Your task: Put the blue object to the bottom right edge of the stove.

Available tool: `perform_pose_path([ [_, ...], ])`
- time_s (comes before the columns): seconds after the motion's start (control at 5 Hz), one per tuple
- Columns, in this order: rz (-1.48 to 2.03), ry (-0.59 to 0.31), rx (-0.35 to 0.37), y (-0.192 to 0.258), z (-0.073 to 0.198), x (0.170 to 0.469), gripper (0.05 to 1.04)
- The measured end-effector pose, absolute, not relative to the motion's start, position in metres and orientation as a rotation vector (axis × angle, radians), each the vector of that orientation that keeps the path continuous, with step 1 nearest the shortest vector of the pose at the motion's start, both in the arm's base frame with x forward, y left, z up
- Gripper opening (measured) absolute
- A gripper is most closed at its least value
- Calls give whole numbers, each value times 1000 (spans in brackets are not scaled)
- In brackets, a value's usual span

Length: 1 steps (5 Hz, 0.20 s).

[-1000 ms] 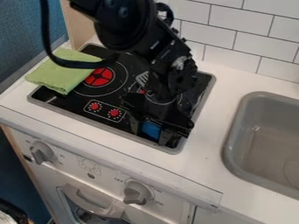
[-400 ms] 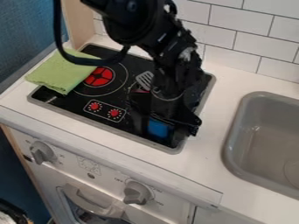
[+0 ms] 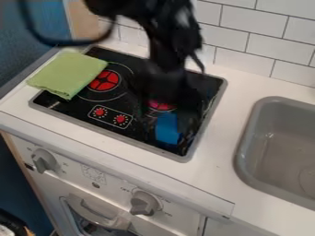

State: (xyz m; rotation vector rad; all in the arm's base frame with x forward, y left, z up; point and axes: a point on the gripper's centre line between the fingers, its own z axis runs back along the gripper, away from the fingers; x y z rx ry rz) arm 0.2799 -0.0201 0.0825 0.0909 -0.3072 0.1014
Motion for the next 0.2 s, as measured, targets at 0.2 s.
perform_pose_path([
  [0.2, 130, -338, 91, -14, 101, 277, 993],
])
